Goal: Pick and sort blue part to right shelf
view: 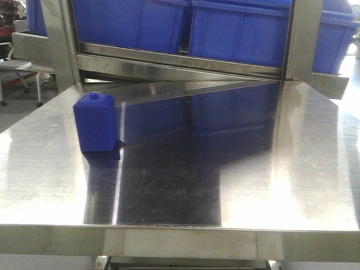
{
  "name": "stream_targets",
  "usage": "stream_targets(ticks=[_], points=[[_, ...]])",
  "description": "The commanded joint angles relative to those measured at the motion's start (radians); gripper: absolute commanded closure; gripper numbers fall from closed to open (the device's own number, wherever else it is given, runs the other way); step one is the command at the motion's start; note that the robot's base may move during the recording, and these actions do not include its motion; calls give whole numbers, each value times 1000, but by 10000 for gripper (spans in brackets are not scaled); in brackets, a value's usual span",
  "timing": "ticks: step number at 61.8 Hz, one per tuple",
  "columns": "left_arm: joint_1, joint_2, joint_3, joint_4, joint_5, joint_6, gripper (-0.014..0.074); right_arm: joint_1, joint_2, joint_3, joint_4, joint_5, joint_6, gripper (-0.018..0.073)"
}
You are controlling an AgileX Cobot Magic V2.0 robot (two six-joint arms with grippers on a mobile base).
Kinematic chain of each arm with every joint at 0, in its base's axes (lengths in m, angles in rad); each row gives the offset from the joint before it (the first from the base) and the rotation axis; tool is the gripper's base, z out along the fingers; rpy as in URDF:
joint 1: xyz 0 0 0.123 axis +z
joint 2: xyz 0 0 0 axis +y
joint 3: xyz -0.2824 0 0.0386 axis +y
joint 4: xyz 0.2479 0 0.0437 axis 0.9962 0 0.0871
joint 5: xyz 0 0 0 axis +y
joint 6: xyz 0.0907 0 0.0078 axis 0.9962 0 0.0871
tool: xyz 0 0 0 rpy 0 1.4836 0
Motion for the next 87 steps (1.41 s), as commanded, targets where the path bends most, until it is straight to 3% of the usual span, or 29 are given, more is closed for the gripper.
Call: stream_targets(ticks=[1,10,14,26,33,38,43,57,68,87], points=[[-81,85,-72,6,-75,-12,472,-6,8,-25,-10,-90,0,145],[-180,214,-128,17,-68,-10,463,-6,8,-25,-10,-90,0,145],[-212,266,-155,17,-66,-10,419,-6,8,-25,-10,-90,0,145],[-246,414,-250,17,-59,-10,39,-6,8,-25,-10,-90,0,145],[-246,503,-311,17,-37,-33,-69,-6,8,-25,-10,-90,0,145],[-246,562,-368,17,0,-40,-66,-6,8,-25,-10,-90,0,145],[-246,625,-447,17,79,-106,-66,-6,8,-25,-10,-90,0,145],[-250,802,-710,19,471,-331,-66,-6,8,-25,-10,-90,0,145],[-276,935,-924,19,755,-340,-66,-6,8,-25,-10,-90,0,145],[-307,1154,-1205,-5,1040,-348,-66,-6,8,-25,-10,-90,0,145]])
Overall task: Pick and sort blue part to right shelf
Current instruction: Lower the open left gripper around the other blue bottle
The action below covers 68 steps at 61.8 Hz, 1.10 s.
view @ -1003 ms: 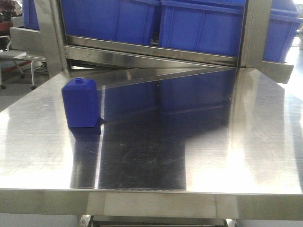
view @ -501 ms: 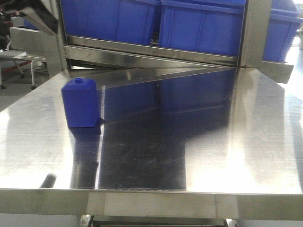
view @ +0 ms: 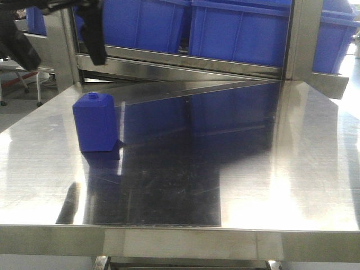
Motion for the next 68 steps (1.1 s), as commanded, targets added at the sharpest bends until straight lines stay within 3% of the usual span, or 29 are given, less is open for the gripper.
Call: stream_targets(ticks=[1,32,47,68], points=[[-7,24,-100,-10,58,-12,-66,-6,8,-25,-10,-90,0,145],[-7,232,-298,-4,180,-40,-66,-6,8,-25,-10,-90,0,145],[-5,276,-307,-5,221,-92,-66,-6,8,-25,-10,-90,0,145],[-3,322,-307,-5,227,-91,-66,-6,8,-25,-10,-90,0,145]])
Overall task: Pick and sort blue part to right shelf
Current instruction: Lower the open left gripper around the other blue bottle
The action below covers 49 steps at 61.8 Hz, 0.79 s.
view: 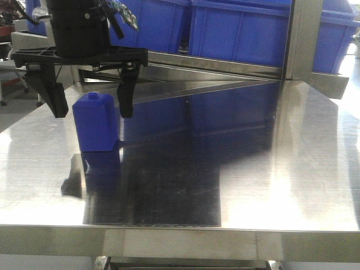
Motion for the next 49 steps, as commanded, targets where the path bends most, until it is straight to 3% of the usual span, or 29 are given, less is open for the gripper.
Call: stream_targets(ticks=[1,40,49], points=[[-2,-37,-32,6,0,-11,-66,-6,8,-25,-10,-91,0,145],[-2,-18,-32,10,7,-3,-65,-6,8,-25,-10,-91,0,145],[-2,-18,-32,8,7,-3,-19,-6,8,-25,-10,-91,0,145]])
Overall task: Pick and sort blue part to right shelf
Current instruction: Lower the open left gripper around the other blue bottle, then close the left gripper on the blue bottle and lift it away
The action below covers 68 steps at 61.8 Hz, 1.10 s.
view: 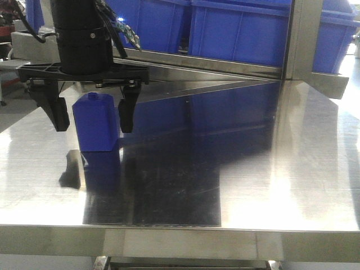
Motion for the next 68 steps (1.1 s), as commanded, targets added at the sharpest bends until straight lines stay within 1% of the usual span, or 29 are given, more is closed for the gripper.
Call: stream_targets(ticks=[1,15,29,38,55,59,68], points=[[-2,-57,-32,8,6,-3,-4,-6,8,-25,-10,-91,0,145],[-2,-57,-32,8,6,-3,111,-6,8,-25,-10,-91,0,145],[-4,-59,-32,8,6,-3,188,-6,8,-25,-10,-91,0,145],[-4,-71,-32,8,8,-3,210,-6,8,-25,-10,-91,0,145],[-4,-152,-32,6,20,2,210,-6,8,-25,-10,-91,0,145],[-4,-185,-30,-2,24,51,210,-6,8,-25,-10,-91,0,145],[-4,-266,6,-76,9,243,210,-6,8,-25,-10,-91,0,145]])
